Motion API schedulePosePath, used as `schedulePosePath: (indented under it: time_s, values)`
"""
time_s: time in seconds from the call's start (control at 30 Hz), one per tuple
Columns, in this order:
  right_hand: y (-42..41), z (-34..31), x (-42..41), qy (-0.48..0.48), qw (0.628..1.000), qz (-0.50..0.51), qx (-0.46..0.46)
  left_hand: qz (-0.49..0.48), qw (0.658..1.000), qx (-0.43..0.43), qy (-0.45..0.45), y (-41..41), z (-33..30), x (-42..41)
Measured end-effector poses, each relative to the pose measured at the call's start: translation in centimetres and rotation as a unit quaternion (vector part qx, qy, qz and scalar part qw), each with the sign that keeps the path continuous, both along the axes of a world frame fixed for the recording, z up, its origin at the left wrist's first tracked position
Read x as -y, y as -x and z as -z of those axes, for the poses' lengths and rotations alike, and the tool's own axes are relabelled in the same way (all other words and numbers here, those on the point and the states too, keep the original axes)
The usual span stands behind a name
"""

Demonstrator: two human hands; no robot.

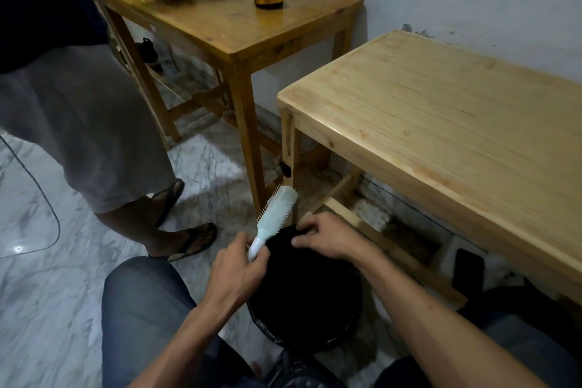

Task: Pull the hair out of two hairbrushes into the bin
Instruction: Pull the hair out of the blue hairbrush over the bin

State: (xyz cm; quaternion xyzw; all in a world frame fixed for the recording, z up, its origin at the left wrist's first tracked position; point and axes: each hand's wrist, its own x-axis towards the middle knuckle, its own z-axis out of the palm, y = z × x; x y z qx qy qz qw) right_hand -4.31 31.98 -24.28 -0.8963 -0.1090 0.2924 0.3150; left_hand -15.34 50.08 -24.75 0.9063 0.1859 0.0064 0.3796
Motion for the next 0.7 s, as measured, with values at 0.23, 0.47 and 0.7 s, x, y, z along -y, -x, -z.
schedulePosePath:
  time_s: [0.23,0.47,0.7]
  values:
    - [-0.6,-1.7,-1.6,-0.237,0.944,0.201,-0.116,0.011,1.0,0.028,0.007,0.4,-1.0,0.4]
    - [-0.7,-4.3,-2.9,-0.325,0.919,0.214,-0.07,0.014,0.996,0.084,0.032,0.8,-2.4,0.9]
    - [-1.2,-12.5,-4.0,-0.373,0.907,0.191,0.036,0.022,0.982,0.187,0.028,0.2,-7.9,-0.2]
